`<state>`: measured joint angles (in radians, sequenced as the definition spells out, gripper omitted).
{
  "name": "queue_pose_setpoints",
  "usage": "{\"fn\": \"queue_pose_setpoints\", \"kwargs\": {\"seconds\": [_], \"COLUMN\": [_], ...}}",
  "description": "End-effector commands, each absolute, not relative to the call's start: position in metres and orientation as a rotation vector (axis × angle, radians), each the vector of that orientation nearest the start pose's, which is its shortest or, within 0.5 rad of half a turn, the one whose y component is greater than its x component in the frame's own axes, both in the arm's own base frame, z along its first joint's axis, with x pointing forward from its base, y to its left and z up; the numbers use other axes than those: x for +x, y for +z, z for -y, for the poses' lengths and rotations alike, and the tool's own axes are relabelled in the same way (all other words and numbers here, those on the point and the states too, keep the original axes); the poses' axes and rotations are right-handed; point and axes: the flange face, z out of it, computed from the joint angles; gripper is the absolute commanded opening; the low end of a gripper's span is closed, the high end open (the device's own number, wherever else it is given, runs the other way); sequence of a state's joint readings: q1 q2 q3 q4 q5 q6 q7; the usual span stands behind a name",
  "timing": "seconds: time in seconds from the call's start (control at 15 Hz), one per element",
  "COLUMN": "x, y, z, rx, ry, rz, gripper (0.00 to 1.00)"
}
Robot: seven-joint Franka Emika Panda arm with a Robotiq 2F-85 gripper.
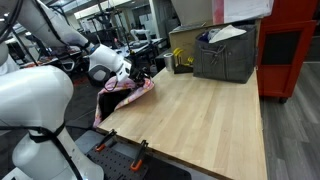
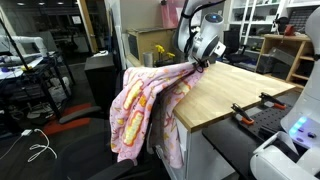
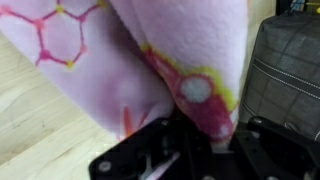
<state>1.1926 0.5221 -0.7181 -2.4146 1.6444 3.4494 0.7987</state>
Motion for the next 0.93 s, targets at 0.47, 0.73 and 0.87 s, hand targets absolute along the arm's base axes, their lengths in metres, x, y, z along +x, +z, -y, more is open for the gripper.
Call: {"fn": "queue_pose_setpoints", "kwargs": {"seconds": [0.47, 0.73, 0.87], "x": [0.429, 0.435, 0.436], "y": [0.236, 0.225, 0.228], "z": [-0.016, -0.043, -0.042], "rx": [-1.509, -1.526, -1.514], "ry": [-0.995, -0.963, -0.952], "rz": [-2.346, -2.311, -2.313], "gripper": [0.02, 0.10, 0.10]}}
